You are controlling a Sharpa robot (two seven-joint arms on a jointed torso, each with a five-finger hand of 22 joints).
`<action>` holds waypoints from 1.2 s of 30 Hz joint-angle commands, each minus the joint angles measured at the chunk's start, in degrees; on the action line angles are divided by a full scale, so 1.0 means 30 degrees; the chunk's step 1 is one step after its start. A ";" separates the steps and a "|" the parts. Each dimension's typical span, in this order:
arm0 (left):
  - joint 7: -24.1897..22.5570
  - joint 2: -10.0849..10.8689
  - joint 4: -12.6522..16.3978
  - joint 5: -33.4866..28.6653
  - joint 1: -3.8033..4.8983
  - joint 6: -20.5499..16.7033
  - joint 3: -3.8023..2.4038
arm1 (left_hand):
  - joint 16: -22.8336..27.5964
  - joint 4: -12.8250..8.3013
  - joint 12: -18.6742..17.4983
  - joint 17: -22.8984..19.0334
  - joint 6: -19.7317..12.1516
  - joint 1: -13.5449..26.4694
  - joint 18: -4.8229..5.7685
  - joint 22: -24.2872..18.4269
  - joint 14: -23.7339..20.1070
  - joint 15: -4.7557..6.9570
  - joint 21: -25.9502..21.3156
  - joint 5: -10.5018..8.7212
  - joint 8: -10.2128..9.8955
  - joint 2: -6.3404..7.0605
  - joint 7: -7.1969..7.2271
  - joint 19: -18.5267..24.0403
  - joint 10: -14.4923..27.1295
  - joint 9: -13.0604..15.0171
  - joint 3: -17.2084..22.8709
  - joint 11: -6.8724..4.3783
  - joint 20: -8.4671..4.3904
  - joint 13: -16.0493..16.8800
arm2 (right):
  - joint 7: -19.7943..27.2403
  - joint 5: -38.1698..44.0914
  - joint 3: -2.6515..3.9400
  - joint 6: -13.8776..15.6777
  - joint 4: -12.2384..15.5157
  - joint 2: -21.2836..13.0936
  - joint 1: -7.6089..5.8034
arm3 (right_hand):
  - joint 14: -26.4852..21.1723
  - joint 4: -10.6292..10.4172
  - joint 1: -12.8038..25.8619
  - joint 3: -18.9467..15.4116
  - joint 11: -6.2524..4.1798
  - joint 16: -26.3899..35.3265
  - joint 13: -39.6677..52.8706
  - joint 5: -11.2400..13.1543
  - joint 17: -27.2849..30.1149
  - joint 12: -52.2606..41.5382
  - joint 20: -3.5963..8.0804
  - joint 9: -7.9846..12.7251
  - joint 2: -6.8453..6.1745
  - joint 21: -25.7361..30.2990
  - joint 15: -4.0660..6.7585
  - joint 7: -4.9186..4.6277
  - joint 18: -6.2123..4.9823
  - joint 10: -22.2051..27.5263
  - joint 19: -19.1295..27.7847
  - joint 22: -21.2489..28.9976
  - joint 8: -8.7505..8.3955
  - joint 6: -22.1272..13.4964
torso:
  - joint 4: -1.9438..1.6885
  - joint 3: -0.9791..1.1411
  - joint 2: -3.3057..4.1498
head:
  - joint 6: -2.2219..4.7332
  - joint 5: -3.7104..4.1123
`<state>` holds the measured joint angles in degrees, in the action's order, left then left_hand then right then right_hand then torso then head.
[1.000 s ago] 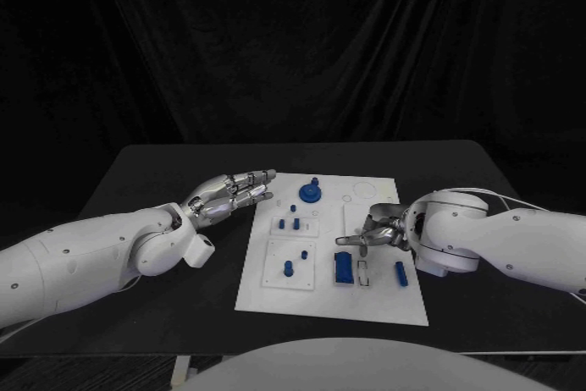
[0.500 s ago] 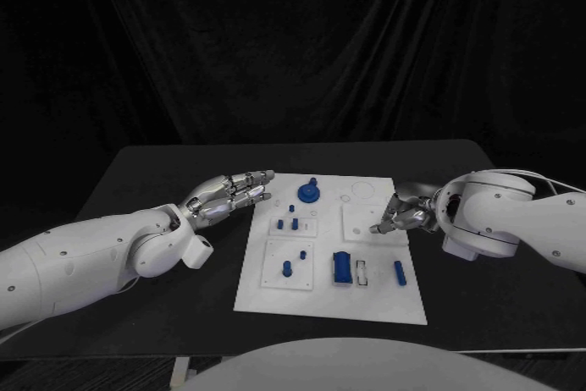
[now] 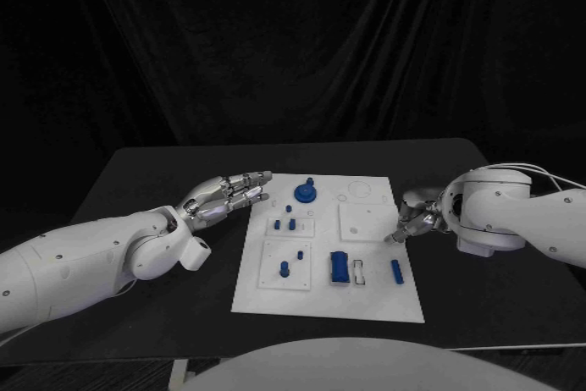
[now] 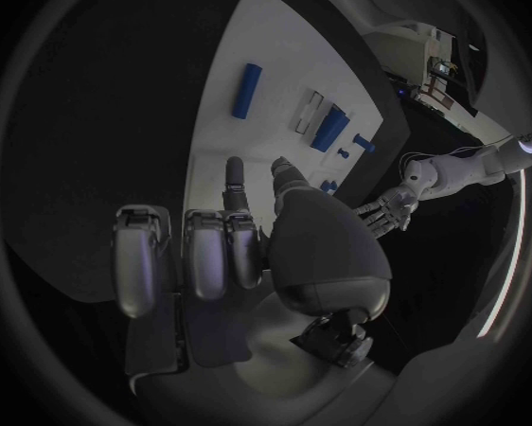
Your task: Assemble the parts on the task board
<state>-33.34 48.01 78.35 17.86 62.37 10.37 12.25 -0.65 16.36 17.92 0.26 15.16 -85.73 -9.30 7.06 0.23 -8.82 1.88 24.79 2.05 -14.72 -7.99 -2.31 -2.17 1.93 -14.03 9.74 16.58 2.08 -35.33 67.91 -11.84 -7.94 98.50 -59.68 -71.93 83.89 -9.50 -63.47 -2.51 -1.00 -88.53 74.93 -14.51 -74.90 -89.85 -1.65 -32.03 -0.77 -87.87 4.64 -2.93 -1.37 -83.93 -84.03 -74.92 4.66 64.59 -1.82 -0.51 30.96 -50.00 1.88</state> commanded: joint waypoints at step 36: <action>-0.0144 -0.0054 0.0012 -0.0160 -0.0044 0.0244 -0.0020 | -0.0171 0.0006 0.0445 0.0030 0.0190 -0.0199 0.0094 0.0024 0.0033 -0.0224 0.0137 0.0106 0.0146 0.0010 -0.1095 -0.0044 -0.0323 0.0032 0.0122 0.0146 0.0094 0.0066 | -0.0679 0.1281 -0.0009 -0.0836 -0.0744 0.1006 0.1698 | 0.1710 -0.0672 0.1004 -0.0060 -0.0409 0.0205 0.5023 0.0764 -0.3361 -0.0051 0.0256 0.0245 -0.0029 -0.0117 0.0311 0.0326 0.0294 -0.2022 -0.1724 -0.4810 0.0412 0.1096 | -0.0024 0.0006 0.0024 | 0.0000 0.0115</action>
<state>-33.21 47.97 78.31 17.86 62.33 10.45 12.25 -0.87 16.36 19.02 0.26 15.36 -85.73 -9.30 7.04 0.43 -9.02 2.11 24.79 2.27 -14.72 -8.19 -2.31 -2.76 1.96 -14.03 10.33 16.58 2.23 -36.34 71.64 -11.87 -10.76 96.33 -56.71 -67.06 84.15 -11.32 -61.13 -2.76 -1.85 -88.29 74.91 -12.37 -74.90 -89.85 -1.22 -31.25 -0.83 -88.52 5.23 -1.94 -1.38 -83.95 -84.04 -74.91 5.60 67.48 -1.88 -0.48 30.99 -50.00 2.30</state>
